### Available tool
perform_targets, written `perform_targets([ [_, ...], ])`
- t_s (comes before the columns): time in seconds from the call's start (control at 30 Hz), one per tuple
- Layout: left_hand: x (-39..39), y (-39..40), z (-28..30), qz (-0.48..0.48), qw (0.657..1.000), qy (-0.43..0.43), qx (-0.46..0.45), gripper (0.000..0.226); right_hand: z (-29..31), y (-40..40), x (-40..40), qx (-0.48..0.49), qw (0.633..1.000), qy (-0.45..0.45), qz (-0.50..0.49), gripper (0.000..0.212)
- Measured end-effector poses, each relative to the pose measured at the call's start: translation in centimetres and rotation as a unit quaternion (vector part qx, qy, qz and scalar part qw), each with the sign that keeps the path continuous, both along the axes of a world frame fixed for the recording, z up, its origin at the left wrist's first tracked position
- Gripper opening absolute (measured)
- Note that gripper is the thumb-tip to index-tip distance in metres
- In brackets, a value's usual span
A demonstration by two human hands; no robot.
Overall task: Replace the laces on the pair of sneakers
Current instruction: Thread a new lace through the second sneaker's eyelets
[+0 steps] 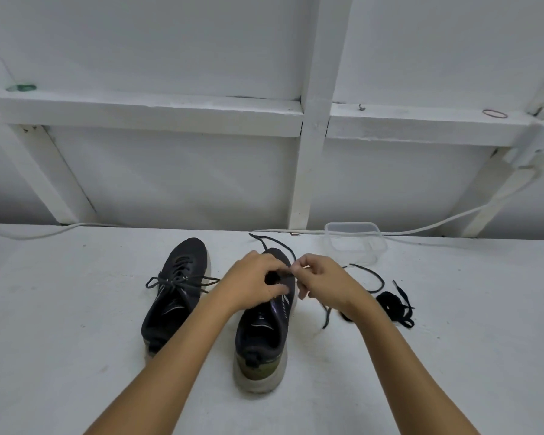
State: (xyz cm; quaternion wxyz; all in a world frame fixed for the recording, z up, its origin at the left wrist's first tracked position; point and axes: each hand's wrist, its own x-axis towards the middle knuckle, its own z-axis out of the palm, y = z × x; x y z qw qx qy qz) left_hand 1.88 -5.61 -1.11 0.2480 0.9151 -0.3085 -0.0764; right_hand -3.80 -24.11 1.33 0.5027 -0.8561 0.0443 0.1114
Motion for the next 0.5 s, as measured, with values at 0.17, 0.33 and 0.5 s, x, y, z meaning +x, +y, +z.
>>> perform_targets([
  [0.17, 0.0, 0.7, -0.4, 0.208, 0.973, -0.005, -0.105, 0.006, 2.2, -3.0, -0.7, -0.169, 0.985, 0.013, 0.021, 0.023],
  [0.33, -1.5, 0.4, 1.1, 0.033, 0.987, 0.028, -0.154, 0.05, 3.5, -3.2, -0.8, -0.133, 0.989, -0.049, 0.039, 0.032],
  [0.5, -1.6, 0.1, 2.5, 0.084, 0.959, 0.054, -0.263, 0.013, 3.9, -2.2, -0.2, -0.129, 0.988, -0.072, 0.051, 0.029],
])
